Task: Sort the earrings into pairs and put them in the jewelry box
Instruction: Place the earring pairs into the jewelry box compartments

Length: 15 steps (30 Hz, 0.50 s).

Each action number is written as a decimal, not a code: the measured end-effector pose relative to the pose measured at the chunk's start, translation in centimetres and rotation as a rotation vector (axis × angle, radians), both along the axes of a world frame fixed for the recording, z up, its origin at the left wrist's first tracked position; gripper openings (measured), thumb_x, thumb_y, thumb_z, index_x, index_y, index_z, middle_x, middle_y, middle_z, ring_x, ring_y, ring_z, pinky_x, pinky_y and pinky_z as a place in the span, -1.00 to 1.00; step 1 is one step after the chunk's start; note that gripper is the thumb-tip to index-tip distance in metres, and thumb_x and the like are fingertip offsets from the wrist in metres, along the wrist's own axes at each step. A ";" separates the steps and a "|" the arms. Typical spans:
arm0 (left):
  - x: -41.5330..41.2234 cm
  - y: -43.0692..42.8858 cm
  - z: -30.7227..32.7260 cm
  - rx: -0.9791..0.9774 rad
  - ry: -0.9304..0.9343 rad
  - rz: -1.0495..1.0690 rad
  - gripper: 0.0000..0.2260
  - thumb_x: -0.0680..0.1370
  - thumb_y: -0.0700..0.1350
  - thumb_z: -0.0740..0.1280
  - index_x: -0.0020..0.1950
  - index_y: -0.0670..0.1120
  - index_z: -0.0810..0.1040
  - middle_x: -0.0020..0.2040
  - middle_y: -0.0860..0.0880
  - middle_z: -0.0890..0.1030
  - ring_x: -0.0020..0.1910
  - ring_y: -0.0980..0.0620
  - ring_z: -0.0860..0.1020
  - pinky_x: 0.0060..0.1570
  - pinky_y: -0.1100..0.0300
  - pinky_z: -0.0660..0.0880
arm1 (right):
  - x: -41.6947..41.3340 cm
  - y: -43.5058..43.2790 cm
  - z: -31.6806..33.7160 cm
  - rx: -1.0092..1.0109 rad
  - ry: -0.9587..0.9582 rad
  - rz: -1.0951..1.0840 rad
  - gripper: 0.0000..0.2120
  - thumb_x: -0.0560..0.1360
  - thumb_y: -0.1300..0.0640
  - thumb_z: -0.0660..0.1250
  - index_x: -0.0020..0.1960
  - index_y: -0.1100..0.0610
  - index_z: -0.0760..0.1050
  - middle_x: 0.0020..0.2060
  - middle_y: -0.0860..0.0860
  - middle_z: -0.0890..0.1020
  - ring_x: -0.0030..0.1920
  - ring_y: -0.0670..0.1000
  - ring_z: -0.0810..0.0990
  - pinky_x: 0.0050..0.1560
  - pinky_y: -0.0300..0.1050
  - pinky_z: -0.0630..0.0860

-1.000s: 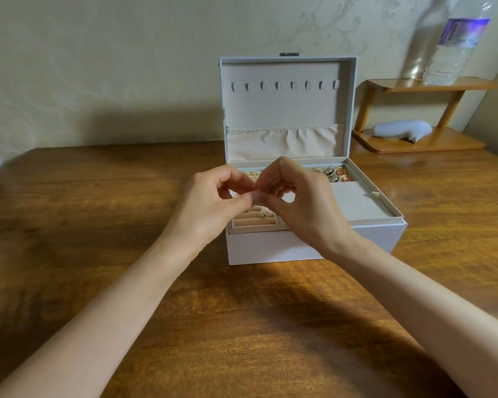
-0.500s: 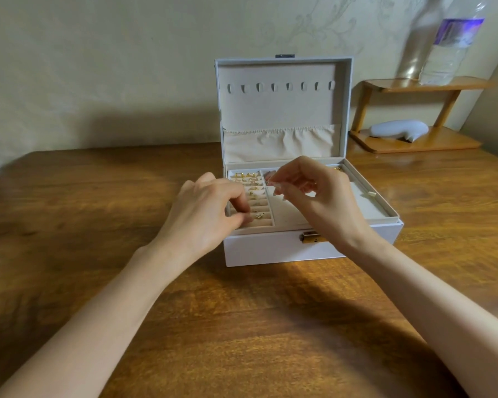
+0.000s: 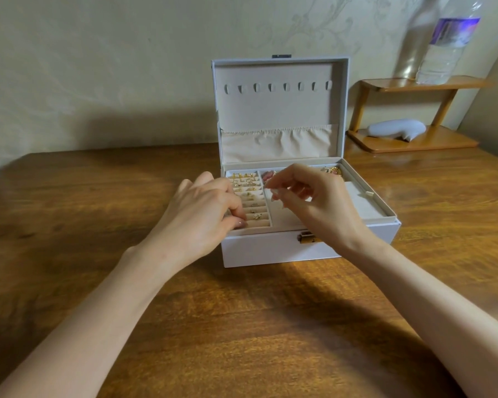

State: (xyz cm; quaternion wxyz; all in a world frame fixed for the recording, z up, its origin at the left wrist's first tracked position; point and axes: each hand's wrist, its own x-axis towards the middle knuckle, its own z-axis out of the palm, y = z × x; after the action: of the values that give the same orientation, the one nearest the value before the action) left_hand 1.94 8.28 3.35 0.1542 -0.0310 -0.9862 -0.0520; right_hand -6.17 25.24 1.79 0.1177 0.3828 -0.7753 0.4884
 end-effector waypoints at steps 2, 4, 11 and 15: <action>0.1 -0.1 0.0 0.021 0.021 -0.002 -0.85 0.52 0.01 0.30 0.04 0.09 0.61 -0.04 0.19 0.41 -0.03 0.17 0.26 -0.01 0.21 0.19 | 0.0 0.2 0.0 0.121 0.076 0.027 -0.81 0.45 0.28 0.30 -0.09 0.08 0.66 -0.23 -0.12 0.58 -0.28 -0.10 0.53 -0.26 -0.37 0.42; 0.2 -0.3 0.1 0.127 0.120 0.020 -0.85 0.52 -0.06 0.31 0.04 0.06 0.62 -0.04 0.17 0.46 -0.04 0.17 0.33 -0.03 0.22 0.28 | 0.2 0.3 -0.2 0.214 0.129 0.057 -0.76 0.41 0.23 0.26 -0.08 0.05 0.67 -0.23 -0.16 0.50 -0.30 -0.12 0.49 -0.27 -0.34 0.41; 0.0 -0.6 0.0 0.248 0.306 0.101 -0.86 0.50 -0.14 0.34 0.03 -0.01 0.60 -0.05 0.07 0.56 -0.12 0.12 0.43 -0.23 0.41 0.32 | 0.8 -0.9 0.2 0.338 0.104 -0.076 -0.91 0.39 0.04 0.44 -0.14 0.04 0.62 -0.24 -0.08 0.51 -0.25 -0.07 0.46 -0.20 -0.05 0.49; 0.1 -0.5 -0.2 0.250 0.283 0.085 -0.90 0.49 -0.13 0.37 -0.01 -0.01 0.61 -0.10 0.08 0.55 -0.15 0.12 0.41 -0.24 0.38 0.32 | 0.7 -1.6 0.5 0.393 0.095 -0.120 -0.91 0.37 0.02 0.46 -0.20 0.01 0.57 -0.27 -0.08 0.51 -0.23 -0.03 0.45 -0.23 -0.09 0.46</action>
State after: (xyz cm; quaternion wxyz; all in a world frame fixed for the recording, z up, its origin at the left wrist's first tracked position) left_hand 2.06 7.76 3.14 0.2960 0.0232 -0.9410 -0.1624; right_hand -5.42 23.61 2.31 0.1059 0.3742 -0.8705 0.3015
